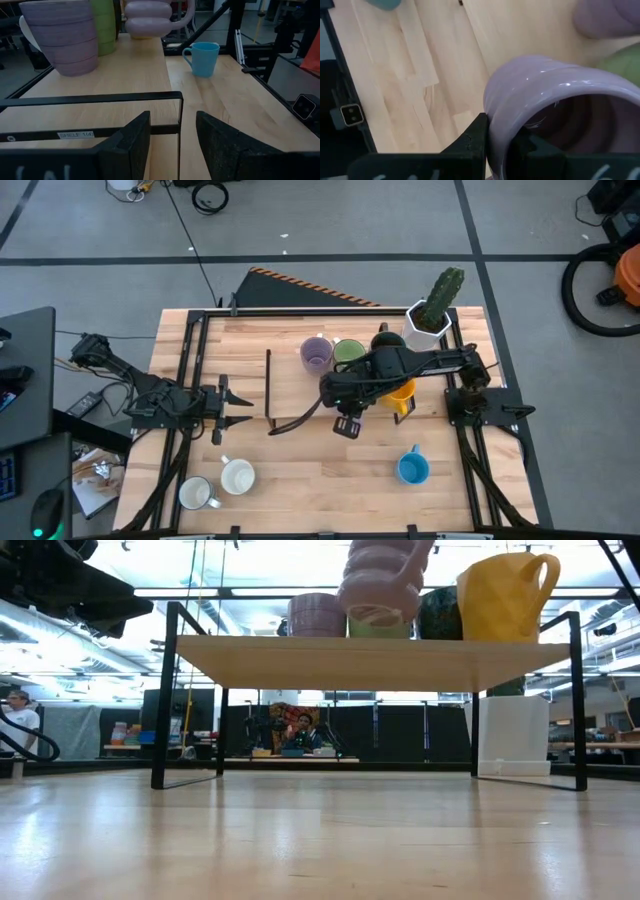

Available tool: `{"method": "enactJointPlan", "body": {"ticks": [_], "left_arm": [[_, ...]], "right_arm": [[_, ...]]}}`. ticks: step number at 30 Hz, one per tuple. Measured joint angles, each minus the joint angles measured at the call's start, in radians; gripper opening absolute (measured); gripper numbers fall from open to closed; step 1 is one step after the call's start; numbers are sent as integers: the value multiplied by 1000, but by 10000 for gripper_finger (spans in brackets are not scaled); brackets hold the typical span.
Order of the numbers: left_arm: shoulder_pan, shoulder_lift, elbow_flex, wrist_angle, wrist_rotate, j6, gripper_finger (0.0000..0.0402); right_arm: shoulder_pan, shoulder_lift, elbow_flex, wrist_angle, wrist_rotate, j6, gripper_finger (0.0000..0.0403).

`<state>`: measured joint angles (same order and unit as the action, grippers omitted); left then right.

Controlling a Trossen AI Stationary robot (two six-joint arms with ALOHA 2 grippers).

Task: Place coffee mugs
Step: Put the purple mug on the shelf

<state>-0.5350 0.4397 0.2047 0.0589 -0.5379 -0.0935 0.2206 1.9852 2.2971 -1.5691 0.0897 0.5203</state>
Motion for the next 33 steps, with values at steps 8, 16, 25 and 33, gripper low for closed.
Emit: {"method": "enactJointPlan", "body": {"ticks": [8, 16, 25, 33], "left_arm": [[0, 0, 0, -6, 0, -1, 165], [0, 0, 0, -3, 0, -1, 165], [0, 0, 0, -3, 0, -1, 165], [0, 0, 0, -3, 0, -2, 165]], "right_arm": [[22, -91, -147, -2, 48, 61, 44], [13, -96, -203, 3, 47, 82, 44], [-23, -91, -203, 21, 35, 91, 45], [-34, -91, -204, 25, 14, 123, 46]]}}
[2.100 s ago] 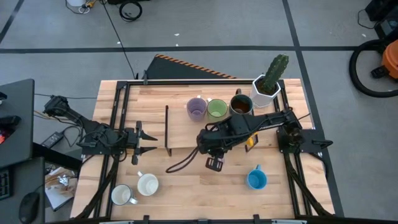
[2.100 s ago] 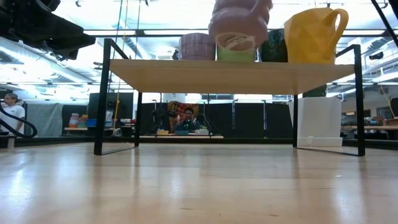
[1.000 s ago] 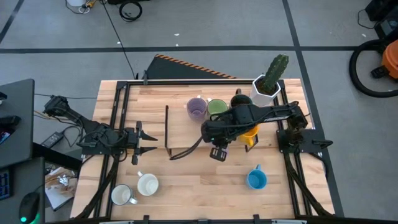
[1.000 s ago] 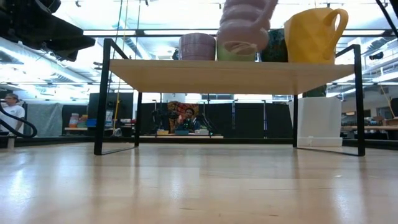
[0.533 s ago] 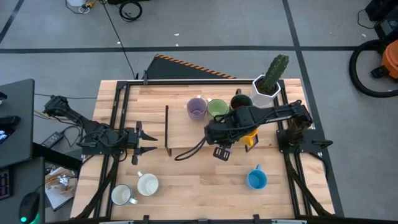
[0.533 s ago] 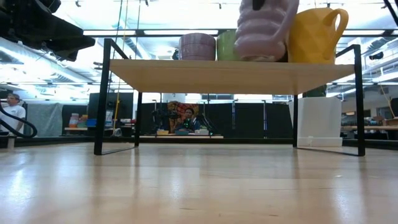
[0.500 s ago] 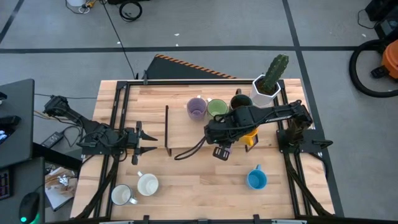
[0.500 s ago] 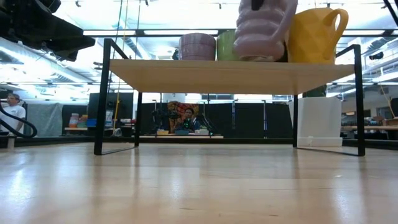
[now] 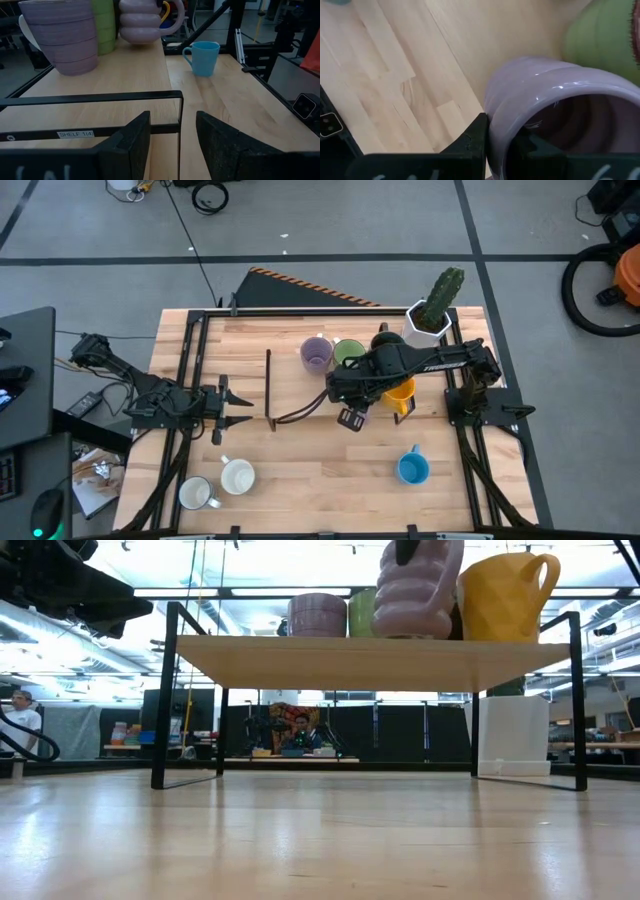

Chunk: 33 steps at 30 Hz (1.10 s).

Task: Place coffee mugs
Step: Put the purple mug on the shelf, then put the white-blue mug on the shelf

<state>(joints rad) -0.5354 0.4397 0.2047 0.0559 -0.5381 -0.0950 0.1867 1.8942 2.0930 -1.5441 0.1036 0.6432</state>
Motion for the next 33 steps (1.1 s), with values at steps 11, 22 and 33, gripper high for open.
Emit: {"method": "enactJointPlan", "body": {"ticks": [11, 22, 33], "left_arm": [[0, 0, 0, 0, 0, -6, 165], [0, 0, 0, 0, 0, -7, 165], [0, 0, 0, -1, 0, -7, 165]], "right_arm": [[-13, 0, -51, 32, -13, 25, 47], [-27, -1, -53, 55, 2, 20, 119], [-26, -74, -53, 75, 10, 14, 185]]}}
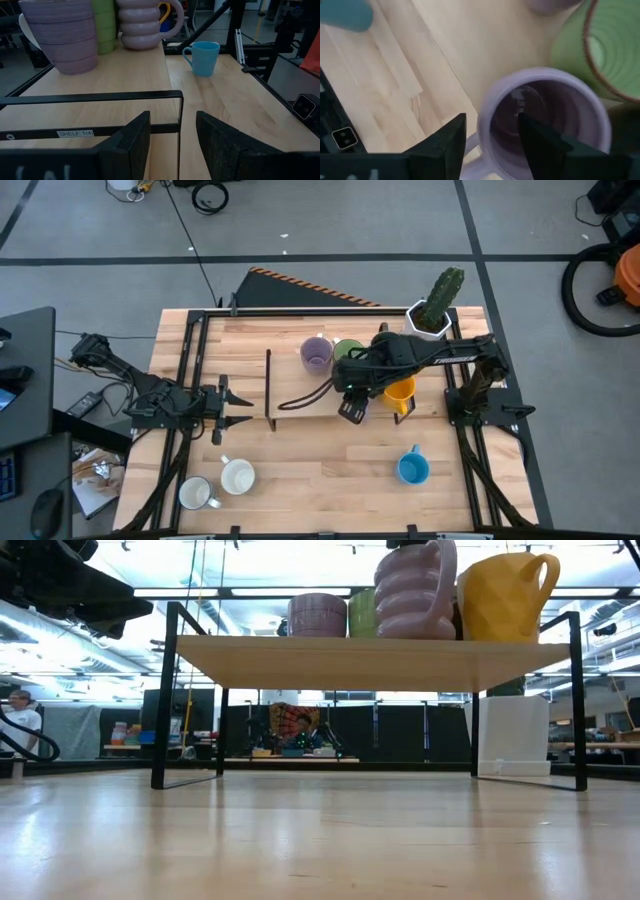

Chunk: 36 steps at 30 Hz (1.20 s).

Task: Place coffee mugs
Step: Put the white-blue mug on the shelf

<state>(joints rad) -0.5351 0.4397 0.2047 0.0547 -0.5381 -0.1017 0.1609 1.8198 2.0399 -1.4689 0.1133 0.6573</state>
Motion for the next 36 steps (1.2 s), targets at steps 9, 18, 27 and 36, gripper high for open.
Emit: {"method": "enactJointPlan", "body": {"ticks": [9, 18, 27, 36], "left_arm": [[0, 0, 0, 0, 0, 0, 165], [0, 0, 0, 0, 0, 0, 165], [0, 0, 0, -2, 0, 0, 165], [0, 0, 0, -2, 0, 7, 165]], "right_arm": [[47, -75, 0, 42, 196, -59, 200], [143, -92, -4, 70, 406, -86, 216], [236, -186, -124, 81, 509, 8, 226], [360, -411, -478, 487, 564, -134, 227]]}}
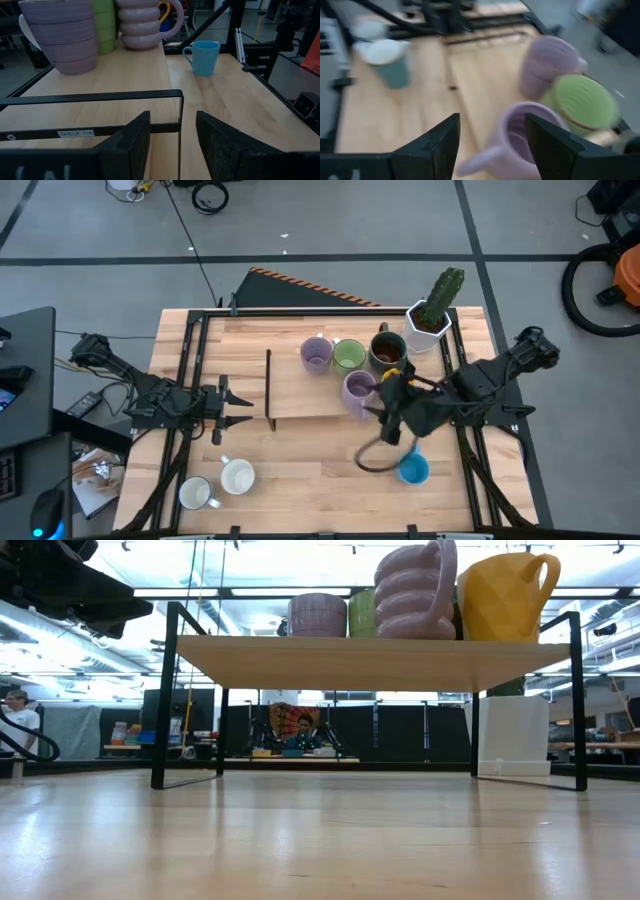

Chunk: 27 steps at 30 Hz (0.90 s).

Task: Place coffee mugs
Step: Put the white-blue mug on the shelf

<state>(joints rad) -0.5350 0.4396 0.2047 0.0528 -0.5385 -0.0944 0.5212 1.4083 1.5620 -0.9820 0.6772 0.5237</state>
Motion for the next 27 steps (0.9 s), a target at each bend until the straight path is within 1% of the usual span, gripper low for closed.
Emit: {"method": "enactJointPlan", "body": {"ticks": [5, 8, 10, 13, 15, 17, 20, 23, 27], "left_arm": [[0, 0, 0, 43, -34, 83, 165], [0, 0, 0, 66, -33, 130, 165], [0, 0, 0, 69, -3, 137, 165], [-1, 0, 0, 89, 104, 118, 165], [-6, 0, 0, 91, 162, 64, 165], [-16, 0, 1, 75, 172, -2, 164], [-33, 15, 28, -18, 122, -107, 159], [-54, 58, 79, -102, 67, -186, 153], [-86, 147, 186, -207, 44, -252, 149]], "right_arm": [[54, -109, -260, 395, -85, -235, 222], [71, -154, -423, 630, -134, -363, 217], [75, -181, -509, 770, -143, -442, 214], [72, -209, -612, 917, -128, -544, 212], [57, -220, -663, 987, -116, -607, 211], [36, -223, -702, 1048, -114, -670, 211], [-2, -223, -747, 1129, -121, -708, 211], [-48, -223, -760, 1146, -159, -709, 211], [-95, -223, -762, 1155, -215, -737, 211]]}}
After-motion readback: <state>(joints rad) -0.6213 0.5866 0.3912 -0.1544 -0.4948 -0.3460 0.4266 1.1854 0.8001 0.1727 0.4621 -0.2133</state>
